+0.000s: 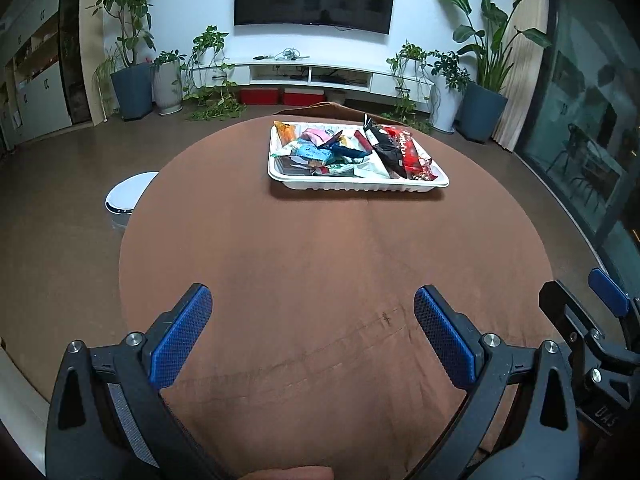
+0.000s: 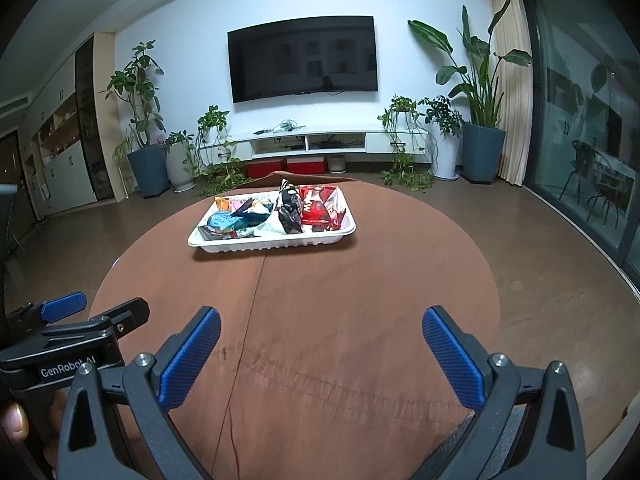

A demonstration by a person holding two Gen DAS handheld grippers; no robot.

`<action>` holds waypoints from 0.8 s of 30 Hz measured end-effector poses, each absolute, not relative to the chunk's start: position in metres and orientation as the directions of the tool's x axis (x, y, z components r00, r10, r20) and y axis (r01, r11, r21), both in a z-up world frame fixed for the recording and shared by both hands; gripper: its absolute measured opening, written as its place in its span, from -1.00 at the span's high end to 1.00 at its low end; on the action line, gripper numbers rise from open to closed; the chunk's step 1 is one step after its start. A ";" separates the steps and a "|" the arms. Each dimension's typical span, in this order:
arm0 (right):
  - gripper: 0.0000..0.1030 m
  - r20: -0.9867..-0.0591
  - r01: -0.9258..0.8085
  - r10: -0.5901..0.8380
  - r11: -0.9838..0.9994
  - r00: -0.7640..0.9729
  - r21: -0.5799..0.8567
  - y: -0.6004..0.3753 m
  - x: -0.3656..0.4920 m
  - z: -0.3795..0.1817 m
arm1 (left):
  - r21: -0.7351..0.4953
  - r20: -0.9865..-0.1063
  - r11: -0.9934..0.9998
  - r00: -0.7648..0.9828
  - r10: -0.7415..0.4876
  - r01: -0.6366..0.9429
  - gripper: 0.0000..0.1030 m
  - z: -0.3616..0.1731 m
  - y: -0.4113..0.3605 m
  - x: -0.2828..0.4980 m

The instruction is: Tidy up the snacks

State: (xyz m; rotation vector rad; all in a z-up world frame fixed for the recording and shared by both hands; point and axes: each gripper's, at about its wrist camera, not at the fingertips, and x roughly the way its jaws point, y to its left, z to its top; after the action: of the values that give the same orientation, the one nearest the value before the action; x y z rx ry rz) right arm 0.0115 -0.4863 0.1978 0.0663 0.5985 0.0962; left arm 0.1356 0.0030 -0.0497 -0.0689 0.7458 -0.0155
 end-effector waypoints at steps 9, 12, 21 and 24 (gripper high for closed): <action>-1.00 -0.567 -0.074 0.112 0.993 0.816 0.090 -0.488 0.010 0.194 | -0.064 -0.680 0.998 0.732 -0.036 -0.010 -0.99 -0.055 0.001 0.139; -1.00 -0.571 -0.074 0.113 0.993 0.813 0.091 -0.487 0.010 0.193 | -0.060 -0.680 0.998 0.732 -0.035 -0.007 -0.99 -0.056 -0.001 0.139; -1.00 -0.575 -0.076 0.116 0.993 0.810 0.093 -0.487 0.008 0.191 | -0.056 -0.679 0.998 0.734 -0.032 -0.008 -0.99 -0.058 -0.003 0.139; -1.00 -0.577 -0.076 0.116 0.993 0.808 0.093 -0.487 0.008 0.190 | -0.057 -0.679 0.998 0.734 -0.032 -0.009 -0.99 -0.058 -0.003 0.140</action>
State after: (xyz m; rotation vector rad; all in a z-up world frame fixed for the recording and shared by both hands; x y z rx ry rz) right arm 0.0077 -0.4871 0.1904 0.0663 0.6213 0.1024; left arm 0.1397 -0.0033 -0.0583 -0.0574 0.7469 -0.0128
